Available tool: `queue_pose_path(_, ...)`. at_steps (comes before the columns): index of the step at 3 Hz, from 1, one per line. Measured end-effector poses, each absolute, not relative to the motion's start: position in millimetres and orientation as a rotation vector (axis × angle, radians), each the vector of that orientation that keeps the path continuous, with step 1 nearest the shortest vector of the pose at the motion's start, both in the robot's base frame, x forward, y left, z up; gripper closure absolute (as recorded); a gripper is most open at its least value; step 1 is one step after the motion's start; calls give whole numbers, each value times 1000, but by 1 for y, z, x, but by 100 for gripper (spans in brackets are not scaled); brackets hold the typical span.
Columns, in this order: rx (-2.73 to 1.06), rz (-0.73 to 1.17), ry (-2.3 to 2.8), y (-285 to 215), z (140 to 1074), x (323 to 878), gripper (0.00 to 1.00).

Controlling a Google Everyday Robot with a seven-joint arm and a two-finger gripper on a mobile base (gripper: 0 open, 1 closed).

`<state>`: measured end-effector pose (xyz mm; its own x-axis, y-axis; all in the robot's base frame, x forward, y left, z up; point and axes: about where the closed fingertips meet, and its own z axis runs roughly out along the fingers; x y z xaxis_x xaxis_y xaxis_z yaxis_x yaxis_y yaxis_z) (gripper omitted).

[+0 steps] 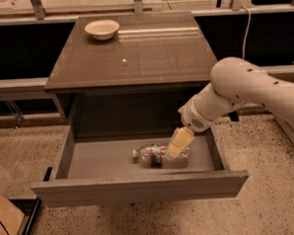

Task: Pick water bottle from top drawer and place on counter

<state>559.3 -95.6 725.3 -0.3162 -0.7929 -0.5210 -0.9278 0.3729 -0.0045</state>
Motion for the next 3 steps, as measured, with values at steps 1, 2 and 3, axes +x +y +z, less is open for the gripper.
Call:
queue_pose_path(1,-1442,482,2213,-86,683,571,0)
queue_pose_path(2,-1399,542,2248,-79,645,577,0)
queue_pose_path(3,-1348,599,2293,-79,618,574,19)
